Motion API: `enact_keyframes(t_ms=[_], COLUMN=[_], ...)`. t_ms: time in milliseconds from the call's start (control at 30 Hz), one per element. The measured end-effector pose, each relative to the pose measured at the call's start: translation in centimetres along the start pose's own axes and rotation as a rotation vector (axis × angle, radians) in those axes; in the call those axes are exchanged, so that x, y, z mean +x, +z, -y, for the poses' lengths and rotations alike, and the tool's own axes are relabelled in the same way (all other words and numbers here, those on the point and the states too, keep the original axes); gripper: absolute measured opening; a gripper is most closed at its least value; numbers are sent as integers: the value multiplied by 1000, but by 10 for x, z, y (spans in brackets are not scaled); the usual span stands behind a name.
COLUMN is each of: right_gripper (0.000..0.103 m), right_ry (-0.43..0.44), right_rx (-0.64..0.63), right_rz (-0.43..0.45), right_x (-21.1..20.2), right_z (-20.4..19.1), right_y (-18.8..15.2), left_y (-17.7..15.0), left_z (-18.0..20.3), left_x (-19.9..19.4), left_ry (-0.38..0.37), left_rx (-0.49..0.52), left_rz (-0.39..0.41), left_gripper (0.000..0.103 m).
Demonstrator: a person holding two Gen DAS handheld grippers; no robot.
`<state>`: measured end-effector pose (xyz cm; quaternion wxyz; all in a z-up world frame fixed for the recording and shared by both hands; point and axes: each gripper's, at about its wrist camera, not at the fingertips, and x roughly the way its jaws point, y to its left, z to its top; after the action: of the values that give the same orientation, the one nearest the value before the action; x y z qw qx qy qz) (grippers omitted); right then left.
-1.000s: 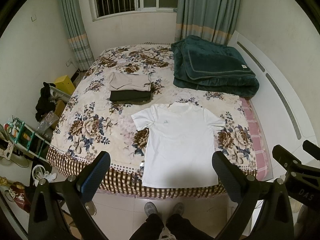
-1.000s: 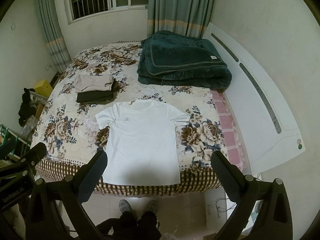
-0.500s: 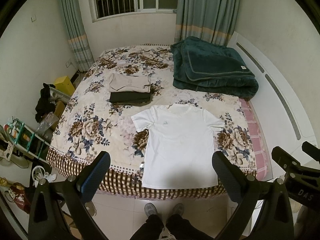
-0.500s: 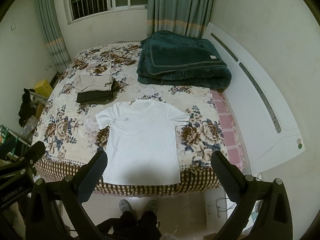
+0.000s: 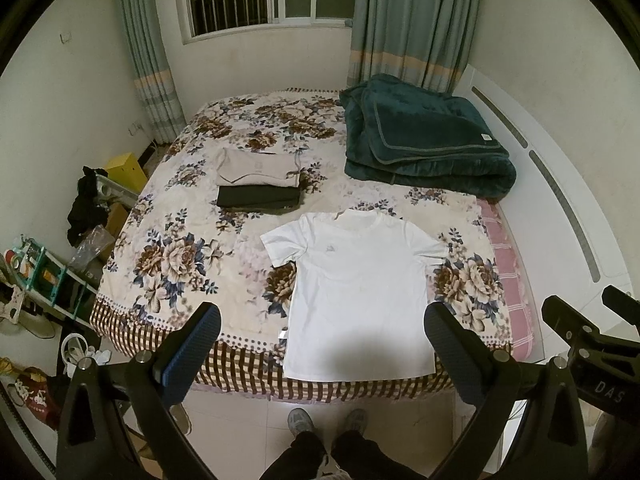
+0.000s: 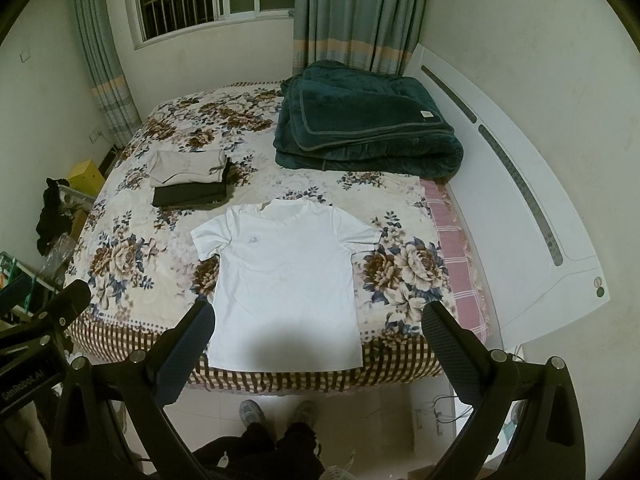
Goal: Fold small clothes
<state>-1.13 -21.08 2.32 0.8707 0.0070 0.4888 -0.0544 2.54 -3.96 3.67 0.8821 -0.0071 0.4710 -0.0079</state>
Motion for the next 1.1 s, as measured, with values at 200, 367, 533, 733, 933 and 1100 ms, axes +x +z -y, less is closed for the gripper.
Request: enact_keyframes(t_ms=[200, 367, 533, 733, 933, 1100], right_gripper=[103, 103, 103, 102, 58, 58], right_ry=[30, -6, -22, 101, 204, 247], right_rx=[84, 217, 411, 718, 939, 1062], right_rz=[-24, -64, -197, -342, -400, -417], right_x=[33, 142, 285, 486, 679, 800], right_z=[4, 31, 97, 200, 267, 286], right_y=[21, 25, 23, 1, -18, -25], left_y=[6, 15, 24, 22, 6, -14], left_z=[-17, -27, -23, -10, 7, 28], left_x=[51, 125, 235, 354, 475, 558], left_ry=[86, 165, 232, 327, 376, 385], left_rx=[6, 34, 22, -33, -82, -83], left_rz=[82, 125, 22, -118, -274, -355], left_gripper=[103, 103, 103, 103, 103, 103])
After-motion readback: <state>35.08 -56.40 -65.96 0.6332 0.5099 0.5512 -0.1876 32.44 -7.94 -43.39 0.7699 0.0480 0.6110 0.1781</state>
